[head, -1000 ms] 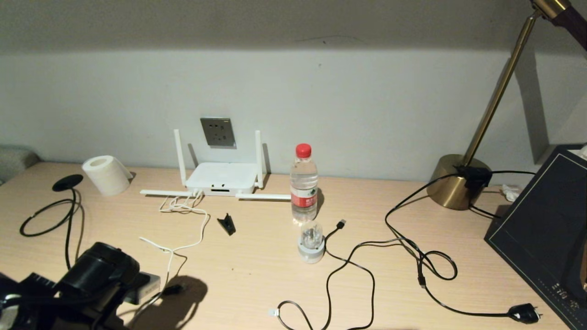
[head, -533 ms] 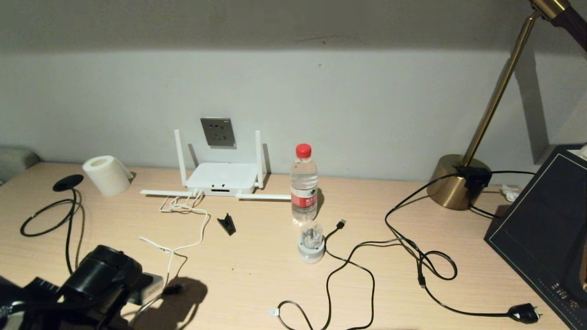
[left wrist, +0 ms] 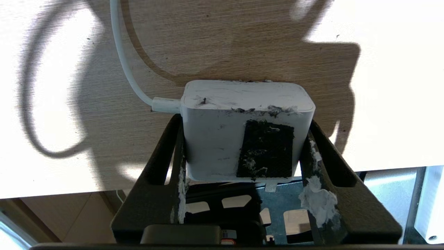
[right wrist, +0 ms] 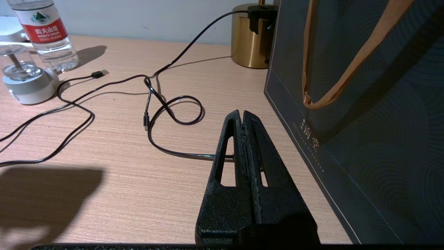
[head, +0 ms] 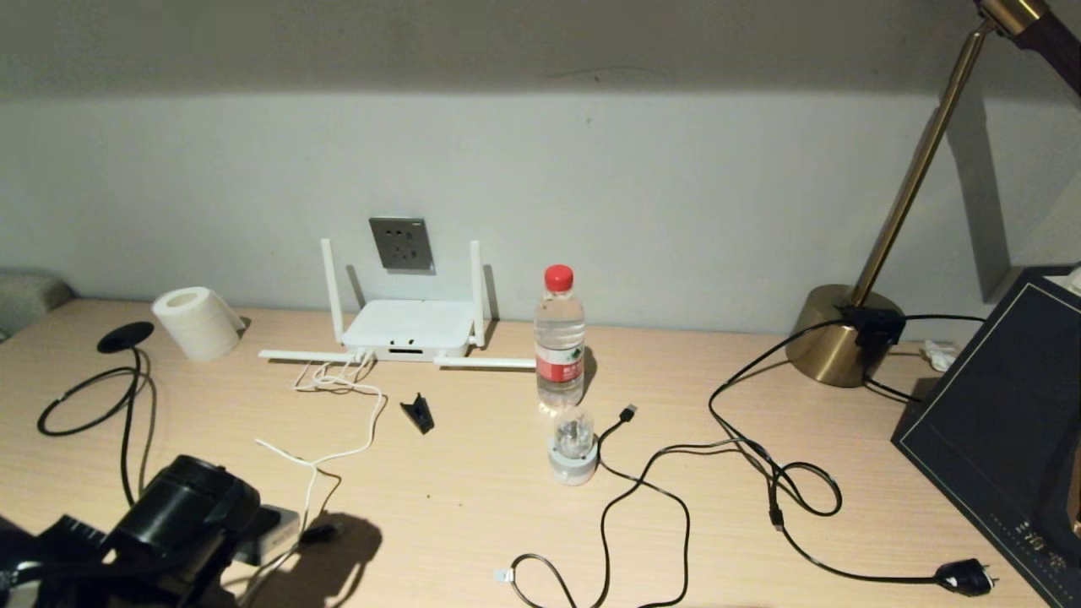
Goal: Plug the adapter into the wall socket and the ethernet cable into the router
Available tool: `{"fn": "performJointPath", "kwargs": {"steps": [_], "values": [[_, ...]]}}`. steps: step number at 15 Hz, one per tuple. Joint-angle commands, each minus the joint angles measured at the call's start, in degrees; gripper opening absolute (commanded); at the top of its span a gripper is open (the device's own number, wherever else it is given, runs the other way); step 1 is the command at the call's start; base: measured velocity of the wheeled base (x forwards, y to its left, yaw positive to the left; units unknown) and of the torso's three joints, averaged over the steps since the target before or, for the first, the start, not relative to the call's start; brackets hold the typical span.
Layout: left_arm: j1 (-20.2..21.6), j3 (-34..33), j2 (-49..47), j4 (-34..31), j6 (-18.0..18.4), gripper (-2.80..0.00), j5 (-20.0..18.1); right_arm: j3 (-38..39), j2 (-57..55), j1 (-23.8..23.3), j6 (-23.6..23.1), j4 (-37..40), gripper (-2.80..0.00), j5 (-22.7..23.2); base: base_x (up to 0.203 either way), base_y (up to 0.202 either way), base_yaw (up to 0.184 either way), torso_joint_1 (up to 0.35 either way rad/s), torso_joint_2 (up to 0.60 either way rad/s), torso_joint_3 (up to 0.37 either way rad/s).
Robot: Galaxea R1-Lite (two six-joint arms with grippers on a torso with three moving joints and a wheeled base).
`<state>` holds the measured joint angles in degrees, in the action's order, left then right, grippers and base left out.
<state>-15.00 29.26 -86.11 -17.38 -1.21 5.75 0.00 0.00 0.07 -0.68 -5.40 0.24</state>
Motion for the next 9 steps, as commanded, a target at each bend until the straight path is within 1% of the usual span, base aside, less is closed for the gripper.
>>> {"fn": "performJointPath", "kwargs": {"steps": [1,2,3,4,5,7,9], "values": [[0.06,0.4,1.25,0.25,-0.14,-2.8,0.03,2.02,-0.09,0.01,-0.02,-0.05,-2.8,0.02,0.0,0.0,0.0,0.0,0.0,0.0],[0.06,0.69,3.05,1.45,-0.24,-2.8,-0.33,2.02,-0.09,0.01,-0.02,-0.05,-2.8,0.02,0.0,0.0,0.0,0.0,0.0,0.0],[0.06,0.58,5.5,3.76,-0.31,-2.8,-1.45,2.02,-0.09,0.01,-0.02,-0.05,-2.8,0.02,0.0,0.0,0.0,0.0,0.0,0.0],[0.06,-0.38,7.48,6.45,-0.38,-2.8,-3.24,2.02,-0.09,0.01,-0.02,-0.05,-2.8,0.02,0.0,0.0,0.0,0.0,0.0,0.0],[0.06,-2.75,8.96,10.06,-0.66,-2.8,-5.17,2.02,-0.09,0.01,-0.02,-0.05,-2.8,0.02,0.0,0.0,0.0,0.0,0.0,0.0],[0.06,-6.9,9.59,21.84,-2.38,-2.8,-6.95,2.02,-0.09,0.01,-0.02,-0.05,-2.8,0.02,0.0,0.0,0.0,0.0,0.0,0.0],[0.01,-9.0,5.91,33.78,-5.5,-2.8,-7.29,2.02,-0.09,0.01,-0.02,-0.05,-2.8,0.02,0.0,0.0,0.0,0.0,0.0,0.0]]}}
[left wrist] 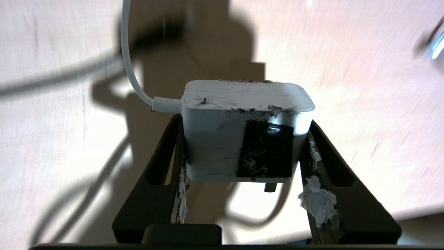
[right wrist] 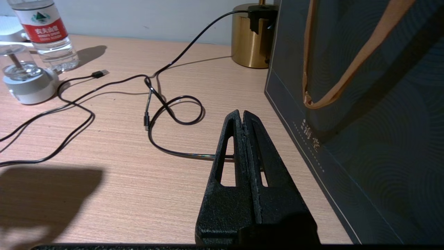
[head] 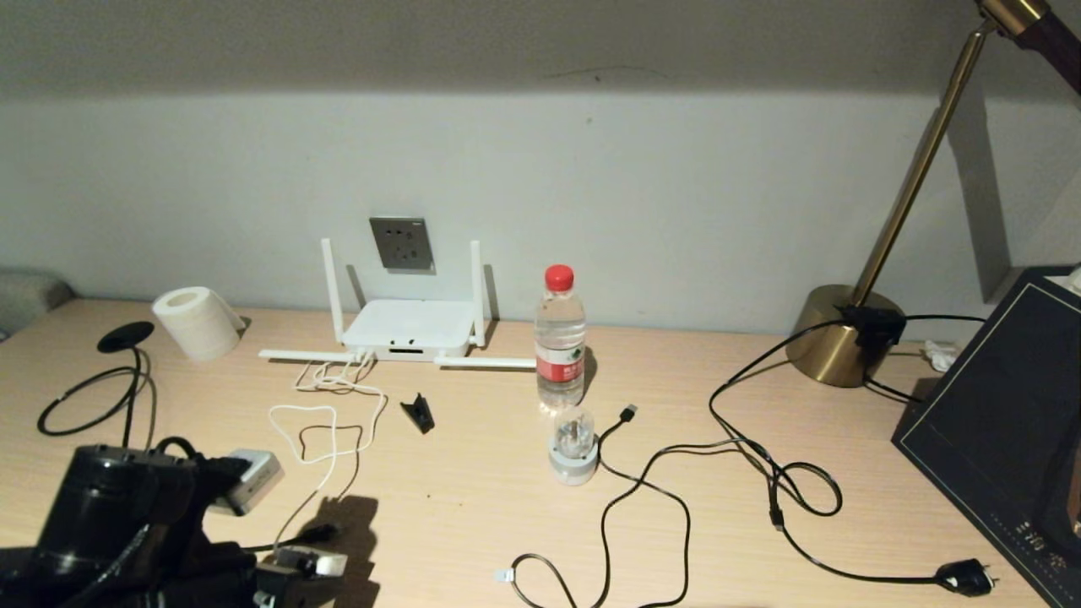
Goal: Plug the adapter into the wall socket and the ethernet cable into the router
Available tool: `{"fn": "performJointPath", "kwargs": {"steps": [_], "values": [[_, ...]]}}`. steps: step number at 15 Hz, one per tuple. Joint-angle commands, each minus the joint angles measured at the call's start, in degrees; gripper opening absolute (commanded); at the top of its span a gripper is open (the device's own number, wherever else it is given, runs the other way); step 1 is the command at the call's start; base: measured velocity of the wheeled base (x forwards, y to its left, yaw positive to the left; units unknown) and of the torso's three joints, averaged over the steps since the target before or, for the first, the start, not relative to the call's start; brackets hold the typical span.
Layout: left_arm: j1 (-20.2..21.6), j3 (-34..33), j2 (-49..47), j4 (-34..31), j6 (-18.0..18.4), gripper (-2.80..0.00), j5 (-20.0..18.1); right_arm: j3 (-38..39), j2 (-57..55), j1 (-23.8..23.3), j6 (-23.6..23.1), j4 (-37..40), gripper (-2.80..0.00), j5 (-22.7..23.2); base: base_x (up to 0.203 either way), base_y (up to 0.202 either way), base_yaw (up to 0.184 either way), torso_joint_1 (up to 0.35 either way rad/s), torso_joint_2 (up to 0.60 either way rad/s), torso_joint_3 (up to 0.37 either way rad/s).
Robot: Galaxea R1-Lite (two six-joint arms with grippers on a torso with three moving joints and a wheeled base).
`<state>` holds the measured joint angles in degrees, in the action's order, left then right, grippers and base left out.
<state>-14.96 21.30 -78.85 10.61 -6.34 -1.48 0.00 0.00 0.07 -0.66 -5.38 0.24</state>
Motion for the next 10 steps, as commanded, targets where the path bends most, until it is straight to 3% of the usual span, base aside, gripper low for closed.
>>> {"fn": "performJointPath", "kwargs": {"steps": [1,3,5,7,10], "values": [[-0.05,-1.43,-4.11,11.76,-2.49,-2.8,-0.06,2.02,-0.09,0.01,-0.04,-0.07,-2.8,0.03,0.0,0.0,0.0,0.0,0.0,0.0],[-0.07,-1.6,-8.78,21.59,-6.67,-2.8,0.21,2.02,-0.09,0.01,-0.04,-0.07,-2.8,0.03,0.0,0.0,0.0,0.0,0.0,0.0],[-0.09,-1.27,-13.05,27.57,-7.97,-2.8,3.16,2.02,-0.07,0.01,-0.04,-0.07,-2.8,0.03,0.0,0.0,0.0,0.0,0.0,0.0],[-0.69,-0.48,-17.09,35.72,-8.09,-2.8,9.77,2.02,-0.09,0.01,-0.04,-0.07,-2.8,0.03,0.0,0.0,0.0,0.0,0.0,0.0],[-4.58,2.11,-21.18,39.56,-8.72,-2.8,20.74,2.02,-0.07,0.01,-0.04,-0.07,-2.8,0.03,0.0,0.0,0.0,0.0,0.0,0.0]]}}
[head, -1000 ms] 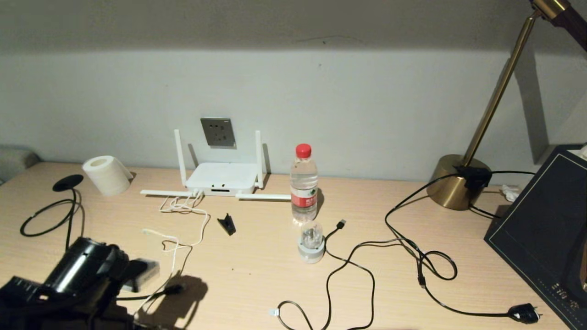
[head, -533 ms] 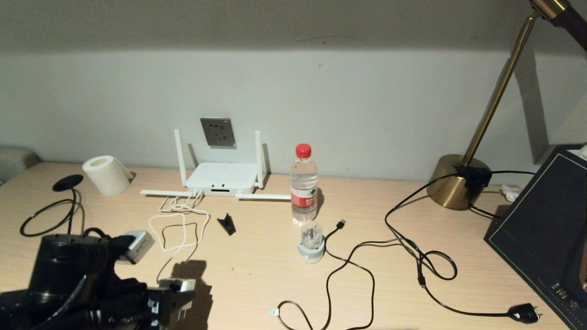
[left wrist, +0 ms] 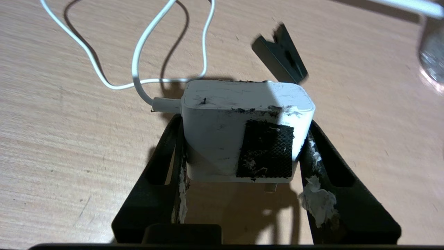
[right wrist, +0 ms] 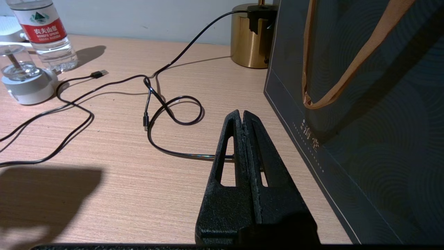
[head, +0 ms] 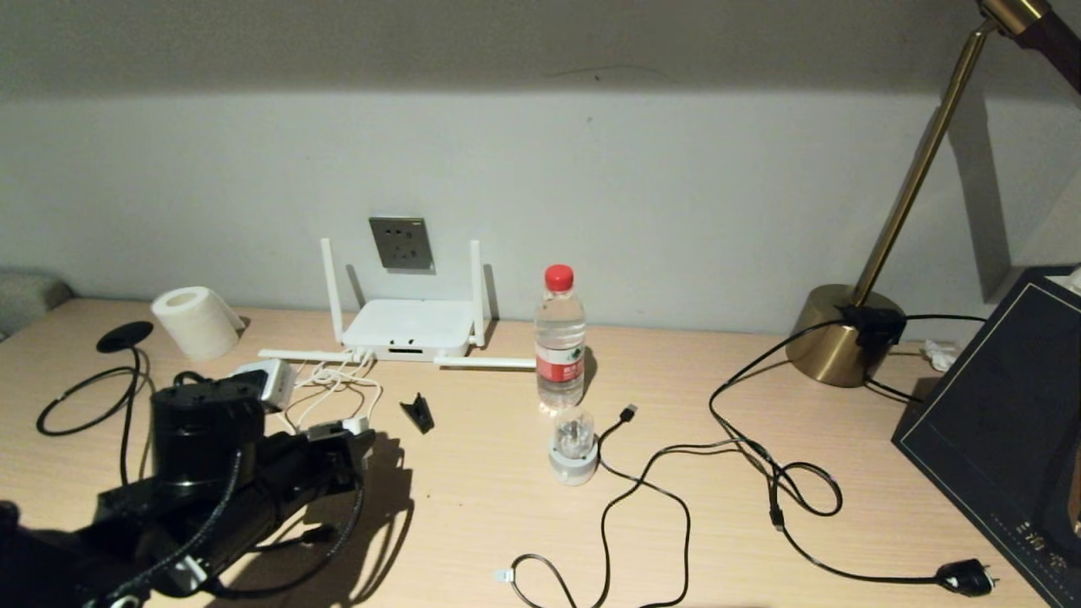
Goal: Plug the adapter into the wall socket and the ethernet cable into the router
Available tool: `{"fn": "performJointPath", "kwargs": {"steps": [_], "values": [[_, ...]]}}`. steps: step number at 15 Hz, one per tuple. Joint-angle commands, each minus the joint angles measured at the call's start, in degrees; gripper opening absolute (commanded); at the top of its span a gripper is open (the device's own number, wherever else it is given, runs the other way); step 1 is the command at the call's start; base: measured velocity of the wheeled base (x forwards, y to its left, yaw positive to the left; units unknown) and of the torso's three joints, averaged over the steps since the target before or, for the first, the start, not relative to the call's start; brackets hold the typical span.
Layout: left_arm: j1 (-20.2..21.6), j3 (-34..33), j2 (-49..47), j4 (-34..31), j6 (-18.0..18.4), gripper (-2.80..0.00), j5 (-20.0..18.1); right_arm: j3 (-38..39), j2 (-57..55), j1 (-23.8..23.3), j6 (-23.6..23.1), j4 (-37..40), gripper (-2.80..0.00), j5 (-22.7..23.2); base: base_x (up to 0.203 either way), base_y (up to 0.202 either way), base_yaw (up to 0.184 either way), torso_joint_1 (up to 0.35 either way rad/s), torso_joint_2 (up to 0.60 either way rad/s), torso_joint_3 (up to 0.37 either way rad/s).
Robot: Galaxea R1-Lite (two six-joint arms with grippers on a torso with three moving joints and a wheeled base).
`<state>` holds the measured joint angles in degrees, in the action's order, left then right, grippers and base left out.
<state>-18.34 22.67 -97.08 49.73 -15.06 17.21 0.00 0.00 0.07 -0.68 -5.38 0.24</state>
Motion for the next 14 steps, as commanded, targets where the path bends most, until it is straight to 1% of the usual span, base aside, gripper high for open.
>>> {"fn": "performJointPath", "kwargs": {"steps": [1,2,4,7,9,13,14], "values": [[-3.23,2.16,-3.99,0.76,-1.45,-2.8,3.04,2.02,-0.09,0.01,-0.02,-0.07,-2.8,0.03,0.0,0.0,0.0,0.0,0.0,0.0],[-4.78,3.51,-5.45,1.59,-2.63,-2.8,3.67,2.02,-0.09,0.01,-0.02,-0.07,-2.8,0.03,0.0,0.0,0.0,0.0,0.0,0.0],[-5.82,4.57,-9.74,5.15,-2.88,-2.8,5.41,2.02,-0.09,0.01,-0.02,-0.07,-2.8,0.03,0.0,0.0,0.0,0.0,0.0,0.0],[-9.58,5.5,-16.84,16.56,-1.79,-2.8,10.82,2.02,-0.09,0.01,-0.02,-0.07,-2.8,0.03,0.0,0.0,0.0,0.0,0.0,0.0],[-10.18,6.04,-18.38,21.46,-0.4,-2.8,11.84,2.02,-0.06,0.01,-0.02,-0.07,-2.8,0.03,0.0,0.0,0.0,0.0,0.0,0.0],[-10.28,8.6,-18.49,24.43,3.49,-2.8,11.93,2.02,-0.09,0.01,-0.02,-0.07,-2.8,0.03,0.0,0.0,0.0,0.0,0.0,0.0],[-10.68,9.21,-18.57,24.44,3.9,-2.8,12.76,2.02,-0.09,0.01,-0.02,-0.07,-2.8,0.03,0.0,0.0,0.0,0.0,0.0,0.0]]}}
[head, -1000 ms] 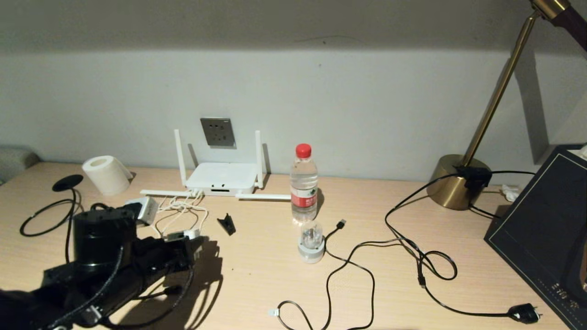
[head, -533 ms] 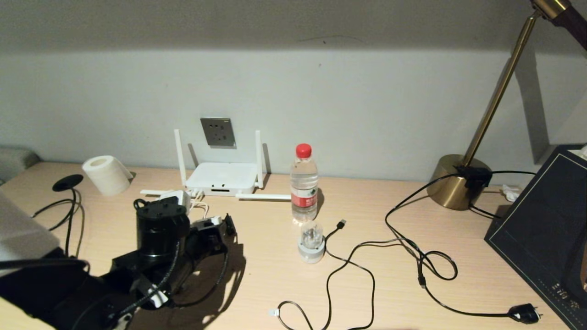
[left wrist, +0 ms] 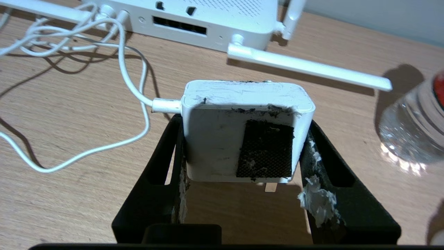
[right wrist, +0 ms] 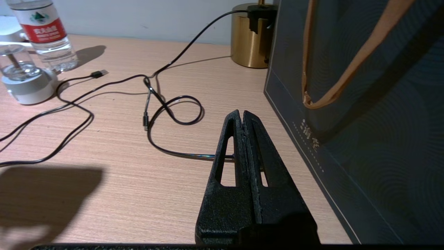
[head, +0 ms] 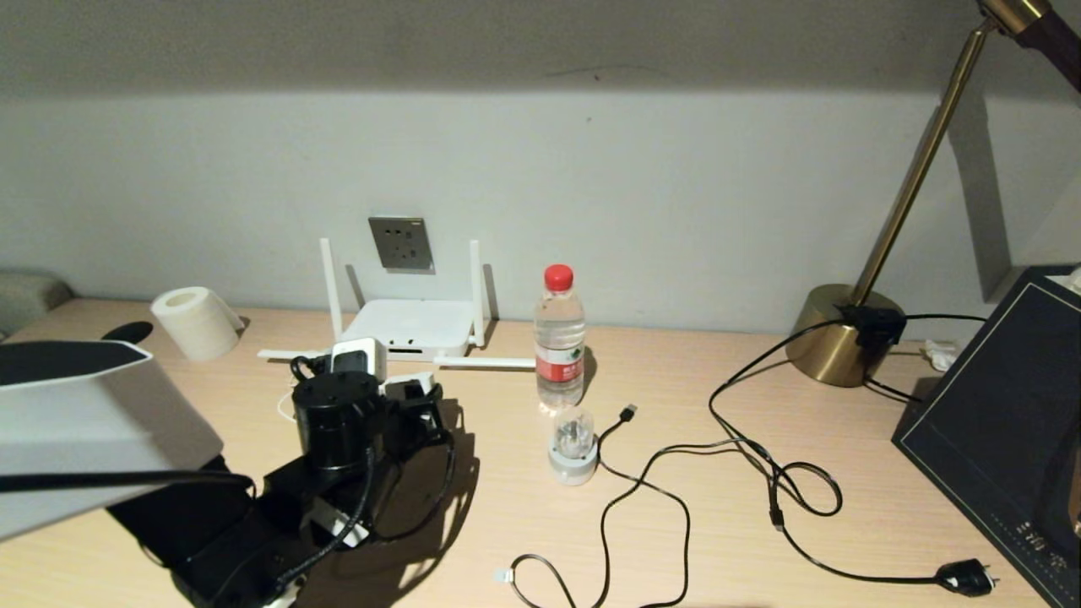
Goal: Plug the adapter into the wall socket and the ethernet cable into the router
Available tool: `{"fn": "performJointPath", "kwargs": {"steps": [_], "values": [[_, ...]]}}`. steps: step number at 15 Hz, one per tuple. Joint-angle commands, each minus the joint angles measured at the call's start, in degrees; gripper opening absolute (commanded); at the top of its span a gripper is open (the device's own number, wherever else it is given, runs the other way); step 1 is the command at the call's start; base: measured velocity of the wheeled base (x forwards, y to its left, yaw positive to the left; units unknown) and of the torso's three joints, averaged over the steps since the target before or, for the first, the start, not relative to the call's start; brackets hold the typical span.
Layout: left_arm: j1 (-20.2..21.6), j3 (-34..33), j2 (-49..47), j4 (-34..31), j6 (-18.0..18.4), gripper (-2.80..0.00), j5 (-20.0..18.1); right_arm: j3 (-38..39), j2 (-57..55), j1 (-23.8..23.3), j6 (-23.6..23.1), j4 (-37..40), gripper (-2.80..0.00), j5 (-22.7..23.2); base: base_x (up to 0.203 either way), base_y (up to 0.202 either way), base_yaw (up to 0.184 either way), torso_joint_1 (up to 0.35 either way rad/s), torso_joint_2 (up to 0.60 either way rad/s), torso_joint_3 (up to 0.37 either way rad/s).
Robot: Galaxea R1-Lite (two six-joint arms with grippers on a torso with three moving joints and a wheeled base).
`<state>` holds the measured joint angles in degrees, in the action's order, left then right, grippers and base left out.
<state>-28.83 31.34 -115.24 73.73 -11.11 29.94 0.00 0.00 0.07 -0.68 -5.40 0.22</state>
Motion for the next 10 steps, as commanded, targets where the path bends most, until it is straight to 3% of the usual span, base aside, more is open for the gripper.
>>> {"fn": "performJointPath", "kwargs": {"steps": [1,2,5,10], "values": [[-1.0,1.39,-0.62,0.45,0.1,-2.8,2.55,2.02,-0.09,0.01,-0.02,-0.05,-2.8,0.04,0.0,0.0,0.0,0.0,0.0,0.0],[-2.04,2.09,-1.16,0.45,0.48,-2.8,4.33,2.02,-0.09,0.01,-0.02,-0.05,-2.8,0.04,0.0,0.0,0.0,0.0,0.0,0.0],[-3.16,3.37,-2.65,0.62,0.26,-2.8,4.11,2.02,-0.09,0.01,-0.02,-0.05,-2.8,0.04,0.0,0.0,0.0,0.0,0.0,0.0],[-0.52,4.85,-6.21,3.0,0.23,-2.8,-0.86,2.02,-0.09,0.01,-0.02,-0.05,-2.8,0.04,0.0,0.0,0.0,0.0,0.0,0.0]]}}
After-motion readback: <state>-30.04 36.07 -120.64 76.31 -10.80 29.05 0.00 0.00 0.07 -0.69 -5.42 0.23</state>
